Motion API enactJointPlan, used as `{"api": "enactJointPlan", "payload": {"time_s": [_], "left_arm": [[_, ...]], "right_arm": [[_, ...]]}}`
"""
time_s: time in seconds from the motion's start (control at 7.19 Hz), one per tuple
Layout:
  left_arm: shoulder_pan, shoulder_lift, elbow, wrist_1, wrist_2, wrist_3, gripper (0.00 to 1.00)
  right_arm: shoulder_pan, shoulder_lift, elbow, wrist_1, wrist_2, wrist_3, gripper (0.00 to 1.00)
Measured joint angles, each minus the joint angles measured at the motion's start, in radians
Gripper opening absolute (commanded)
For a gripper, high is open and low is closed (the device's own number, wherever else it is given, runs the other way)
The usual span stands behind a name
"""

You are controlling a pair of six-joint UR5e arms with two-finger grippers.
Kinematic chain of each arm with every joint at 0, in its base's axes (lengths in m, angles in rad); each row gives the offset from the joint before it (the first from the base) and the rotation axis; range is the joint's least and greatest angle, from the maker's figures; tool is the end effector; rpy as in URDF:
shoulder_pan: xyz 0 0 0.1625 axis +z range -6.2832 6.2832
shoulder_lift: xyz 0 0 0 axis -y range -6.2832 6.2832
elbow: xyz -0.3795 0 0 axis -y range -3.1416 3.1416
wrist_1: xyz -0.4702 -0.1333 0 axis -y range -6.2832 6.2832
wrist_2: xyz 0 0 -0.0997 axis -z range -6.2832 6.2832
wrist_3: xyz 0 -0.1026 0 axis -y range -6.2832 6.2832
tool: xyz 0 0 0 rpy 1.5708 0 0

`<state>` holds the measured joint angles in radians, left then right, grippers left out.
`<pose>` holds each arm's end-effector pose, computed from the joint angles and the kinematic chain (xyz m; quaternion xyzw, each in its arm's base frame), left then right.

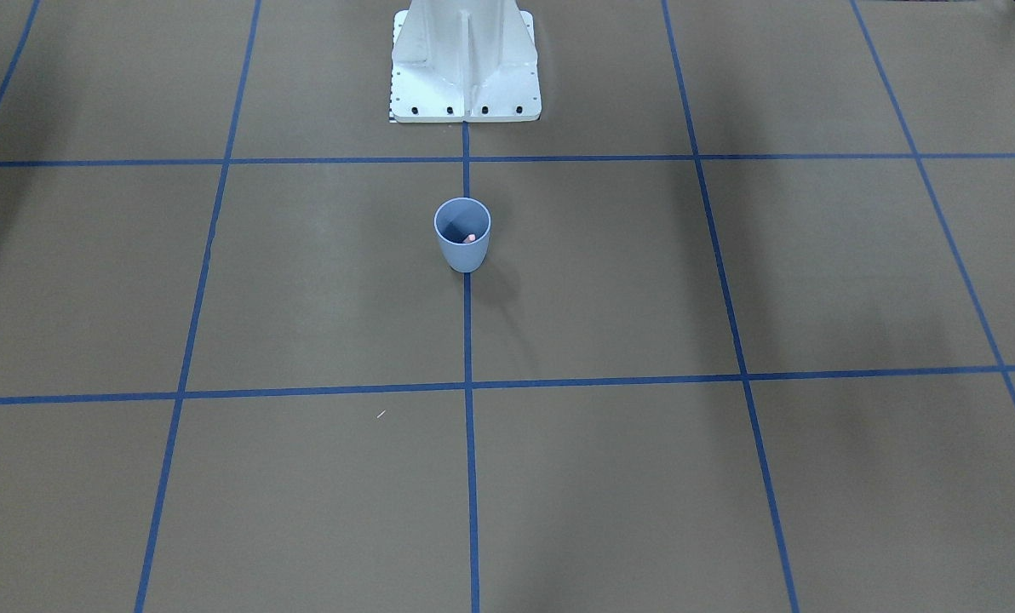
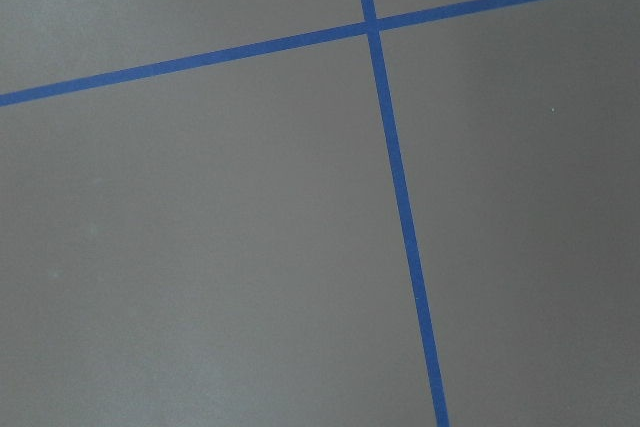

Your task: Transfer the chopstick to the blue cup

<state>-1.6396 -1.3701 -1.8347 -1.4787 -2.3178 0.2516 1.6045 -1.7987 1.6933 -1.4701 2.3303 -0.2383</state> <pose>-0.0972 -0.4856 0.5828 0.0449 0.3623 0.0797 0.9276 0.0788 -0.4788 0.6565 0.0481 -0.3676 -0.0940 0.9240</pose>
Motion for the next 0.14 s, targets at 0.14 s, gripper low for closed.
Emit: {"api": "enactJointPlan", "payload": {"time_s": [0.14], "left_arm": [[0.001, -0.001, -0.002, 0.0, 0.0, 0.0, 0.99]], "right_arm": [[0.0, 0.0, 0.009, 0.0, 0.003, 0.006, 1.0]]}}
